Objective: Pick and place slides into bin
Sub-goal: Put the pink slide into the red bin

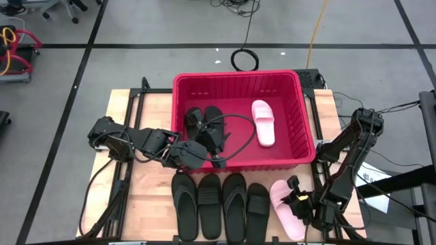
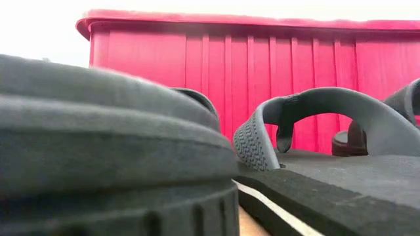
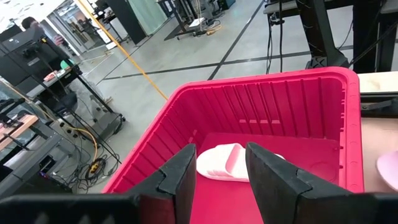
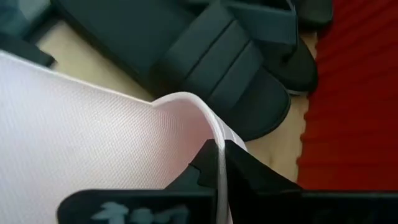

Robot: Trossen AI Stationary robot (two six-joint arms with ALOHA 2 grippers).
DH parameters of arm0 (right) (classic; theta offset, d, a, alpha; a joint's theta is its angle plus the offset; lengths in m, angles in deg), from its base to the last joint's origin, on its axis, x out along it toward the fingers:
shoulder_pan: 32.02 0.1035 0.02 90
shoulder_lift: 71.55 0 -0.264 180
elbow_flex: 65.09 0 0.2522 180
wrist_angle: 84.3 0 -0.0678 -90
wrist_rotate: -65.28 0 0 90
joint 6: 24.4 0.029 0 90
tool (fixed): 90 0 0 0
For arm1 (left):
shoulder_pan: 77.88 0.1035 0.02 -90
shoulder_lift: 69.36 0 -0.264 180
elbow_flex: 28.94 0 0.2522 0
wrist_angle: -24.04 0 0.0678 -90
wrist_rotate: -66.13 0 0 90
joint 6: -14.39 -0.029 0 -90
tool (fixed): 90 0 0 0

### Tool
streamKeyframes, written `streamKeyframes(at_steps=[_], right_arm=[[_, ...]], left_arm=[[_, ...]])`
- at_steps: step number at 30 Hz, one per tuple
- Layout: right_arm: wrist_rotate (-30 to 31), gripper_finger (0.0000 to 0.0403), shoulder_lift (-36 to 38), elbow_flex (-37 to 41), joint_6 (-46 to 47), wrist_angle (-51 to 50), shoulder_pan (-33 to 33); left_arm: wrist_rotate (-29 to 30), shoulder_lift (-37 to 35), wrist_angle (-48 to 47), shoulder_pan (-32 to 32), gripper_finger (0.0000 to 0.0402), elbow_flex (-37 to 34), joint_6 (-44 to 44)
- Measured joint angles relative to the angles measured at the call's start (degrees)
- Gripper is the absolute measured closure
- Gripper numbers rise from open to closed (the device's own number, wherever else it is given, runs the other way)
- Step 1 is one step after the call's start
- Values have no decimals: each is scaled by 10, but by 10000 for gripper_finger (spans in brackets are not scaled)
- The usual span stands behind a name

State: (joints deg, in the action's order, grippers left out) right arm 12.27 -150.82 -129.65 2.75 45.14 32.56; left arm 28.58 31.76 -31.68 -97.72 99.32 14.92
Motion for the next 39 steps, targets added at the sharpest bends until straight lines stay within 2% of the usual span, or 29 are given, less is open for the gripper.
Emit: streamKeyframes(at_steps=[5, 18, 33, 39], right_arm=[[2, 402, 0, -30, -14, -4, 0], [4, 403, 0, -93, -38, -97, 0], [5, 403, 0, -195, -131, -144, 0], [22, 403, 1, -243, -180, -154, -4]], left_arm=[[-1, 0, 0, 0, 254, 0, 0], [-1, 0, 0, 0, 254, 0, 0], [-1, 0, 0, 0, 254, 0, -6], [-1, 0, 0, 0, 254, 0, -6]])
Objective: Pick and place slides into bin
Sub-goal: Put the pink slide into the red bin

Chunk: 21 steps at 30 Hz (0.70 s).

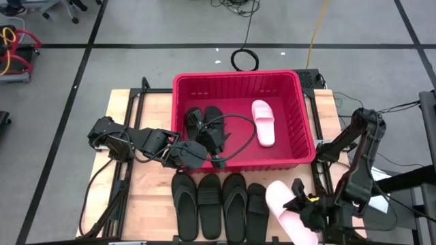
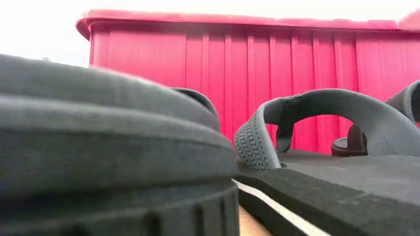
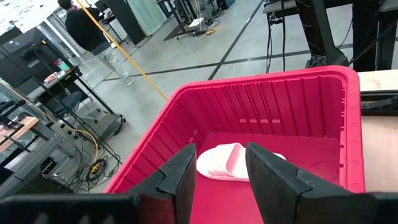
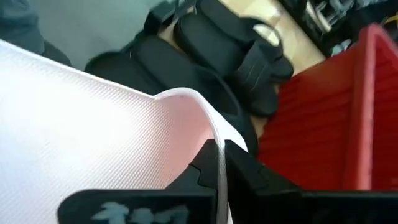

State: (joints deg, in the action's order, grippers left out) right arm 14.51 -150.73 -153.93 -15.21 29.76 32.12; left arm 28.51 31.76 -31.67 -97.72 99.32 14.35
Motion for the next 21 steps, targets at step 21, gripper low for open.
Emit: streamKeyframes(at_steps=[21], right_arm=[[183, 403, 130, -47, -340, 137, -80]], left_arm=[[0, 0, 0, 0, 254, 0, -27]])
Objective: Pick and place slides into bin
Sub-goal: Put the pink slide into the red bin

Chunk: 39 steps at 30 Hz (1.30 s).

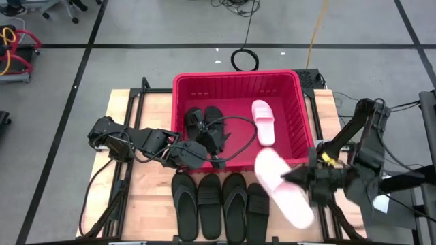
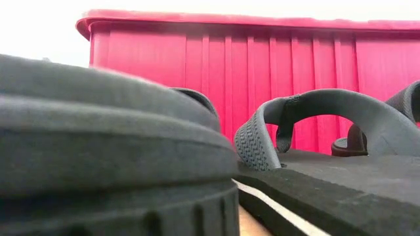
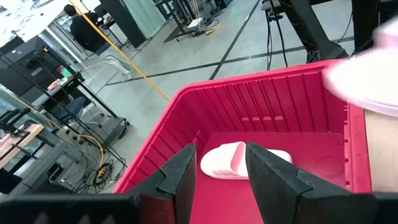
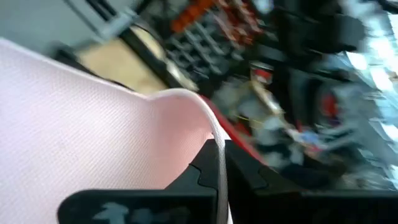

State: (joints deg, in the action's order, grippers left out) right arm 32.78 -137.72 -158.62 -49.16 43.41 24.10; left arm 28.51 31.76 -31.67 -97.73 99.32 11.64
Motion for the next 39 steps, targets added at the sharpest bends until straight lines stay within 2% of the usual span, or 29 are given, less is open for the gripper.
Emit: streamKeyframes(at_steps=[3, 7, 15, 22, 25, 29, 34, 39], right_arm=[[18, 403, 18, 0, -55, 3, -51], [7, 403, 35, 0, -83, 0, -145], [-128, 403, 40, 52, -97, 22, -369], [-243, 403, 40, 200, -195, 239, -528], [-278, 403, 33, 265, -219, 347, -578], [-305, 403, 22, 340, -242, 439, -631], [-347, 403, -3, 402, -223, 498, -677], [-368, 403, -44, 423, -223, 542, -701]], left_arm=[[0, 0, 0, 0, 254, 0, 0], [0, 0, 0, 0, 254, 0, -1], [0, 0, 0, 0, 254, 0, -1], [0, 0, 0, 0, 254, 0, -7], [0, 0, 0, 0, 254, 0, -23], [0, 0, 0, 0, 254, 0, -29], [0, 0, 0, 1, 254, 0, -30], [0, 0, 0, 5, 254, 0, -30]])
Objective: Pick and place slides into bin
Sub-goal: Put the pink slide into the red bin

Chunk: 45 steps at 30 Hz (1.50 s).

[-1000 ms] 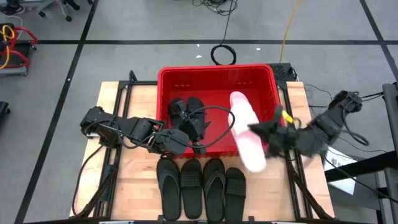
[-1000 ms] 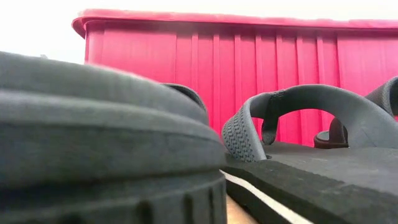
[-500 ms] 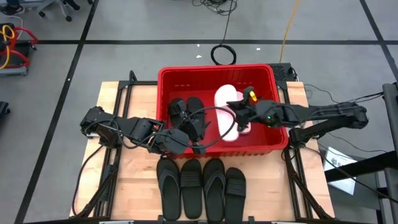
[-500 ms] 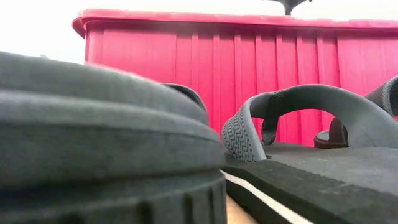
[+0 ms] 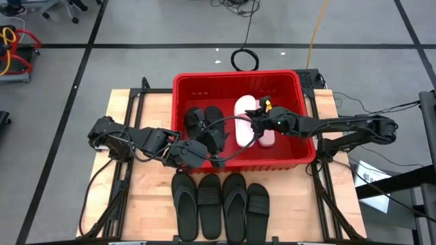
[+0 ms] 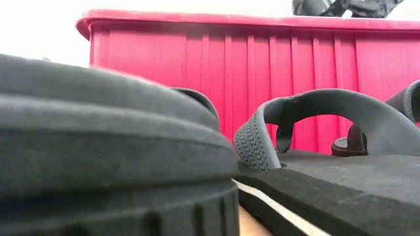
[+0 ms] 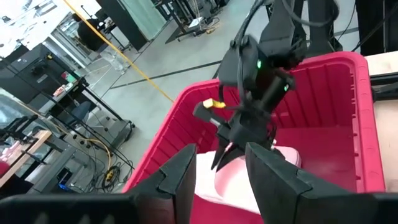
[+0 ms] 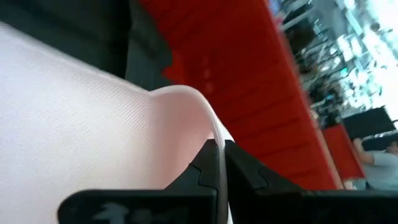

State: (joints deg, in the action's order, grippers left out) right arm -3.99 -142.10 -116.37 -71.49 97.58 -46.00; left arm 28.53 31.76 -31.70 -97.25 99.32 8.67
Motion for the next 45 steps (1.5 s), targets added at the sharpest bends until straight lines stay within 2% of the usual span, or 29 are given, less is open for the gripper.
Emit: streamKeyframes(at_steps=[8, 22, 45], right_arm=[[0, 403, -83, 2, -5, 10, -26], [-1, 403, -165, 1, -35, 92, -33], [-1, 400, -174, 1, -46, 94, -33]], left_arm=[[0, 0, 0, 2, 254, 0, -2], [-2, 0, -7, 2, 254, 0, -1], [-12, 0, -16, 2, 254, 0, 0]])
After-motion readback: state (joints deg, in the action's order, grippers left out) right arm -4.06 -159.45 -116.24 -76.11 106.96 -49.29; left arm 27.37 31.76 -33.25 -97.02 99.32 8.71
